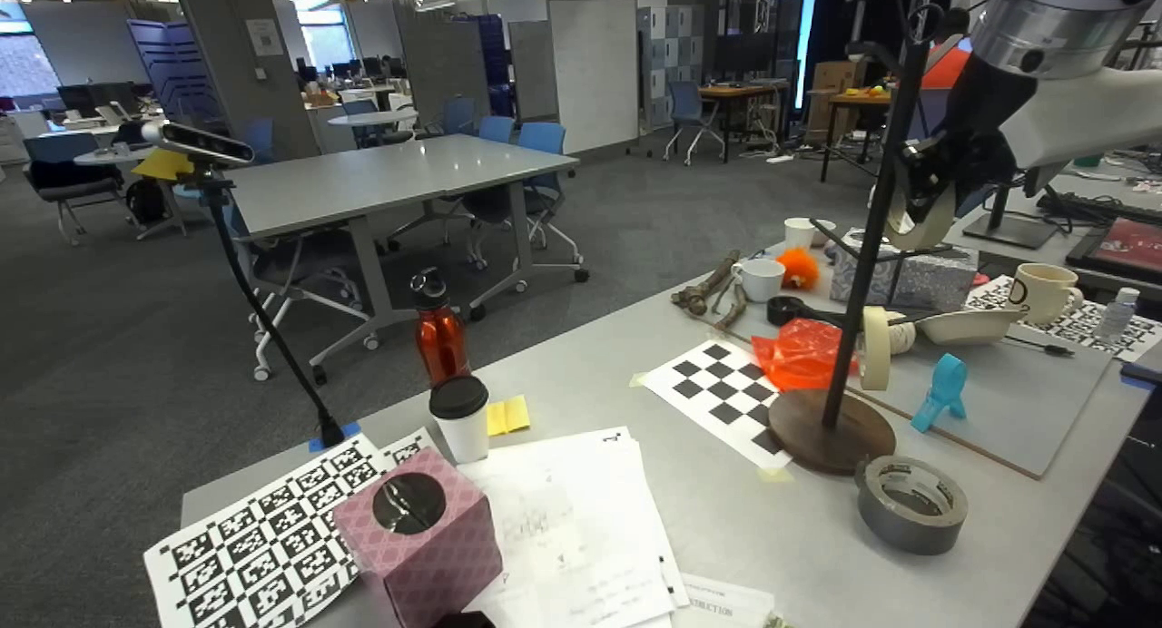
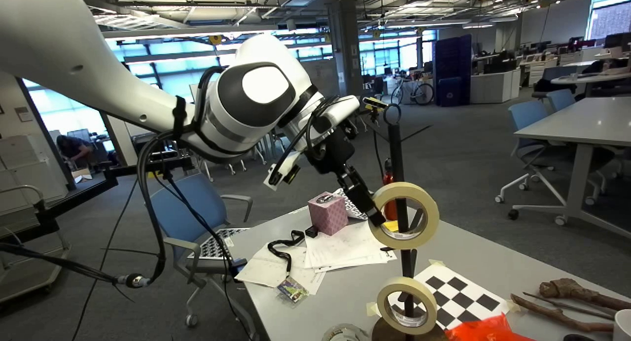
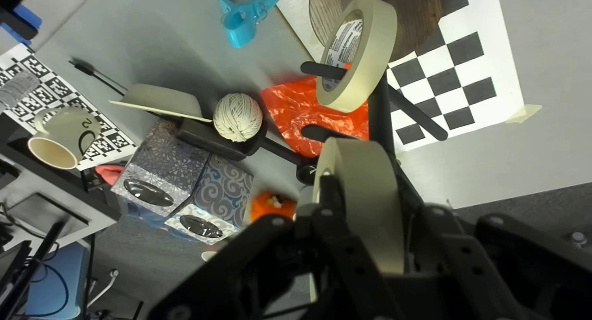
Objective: Move the tape from the top and put it on the table
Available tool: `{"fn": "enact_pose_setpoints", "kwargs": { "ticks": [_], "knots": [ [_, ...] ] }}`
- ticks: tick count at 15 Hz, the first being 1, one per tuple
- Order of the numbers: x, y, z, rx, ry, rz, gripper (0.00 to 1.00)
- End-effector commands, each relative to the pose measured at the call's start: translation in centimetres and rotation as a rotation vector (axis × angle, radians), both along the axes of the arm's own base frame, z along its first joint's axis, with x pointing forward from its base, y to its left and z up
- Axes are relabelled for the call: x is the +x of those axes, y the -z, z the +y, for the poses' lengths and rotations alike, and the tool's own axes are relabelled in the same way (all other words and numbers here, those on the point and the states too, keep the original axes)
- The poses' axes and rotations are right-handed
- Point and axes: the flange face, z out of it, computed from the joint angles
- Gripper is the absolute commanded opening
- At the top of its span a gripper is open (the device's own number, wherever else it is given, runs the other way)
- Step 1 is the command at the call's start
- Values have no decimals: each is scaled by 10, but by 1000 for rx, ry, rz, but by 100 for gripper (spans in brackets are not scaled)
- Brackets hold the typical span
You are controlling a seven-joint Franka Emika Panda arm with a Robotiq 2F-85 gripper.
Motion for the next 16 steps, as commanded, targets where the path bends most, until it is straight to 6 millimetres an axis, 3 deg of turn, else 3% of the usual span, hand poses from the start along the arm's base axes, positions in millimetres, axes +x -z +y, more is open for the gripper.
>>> {"fn": "enact_pose_setpoints", "kwargs": {
  "ticks": [1,16],
  "knots": [
    [6,-7,2,-25,8,-25,4],
    [-10,-16,21,-147,107,-40,7]
  ]
}}
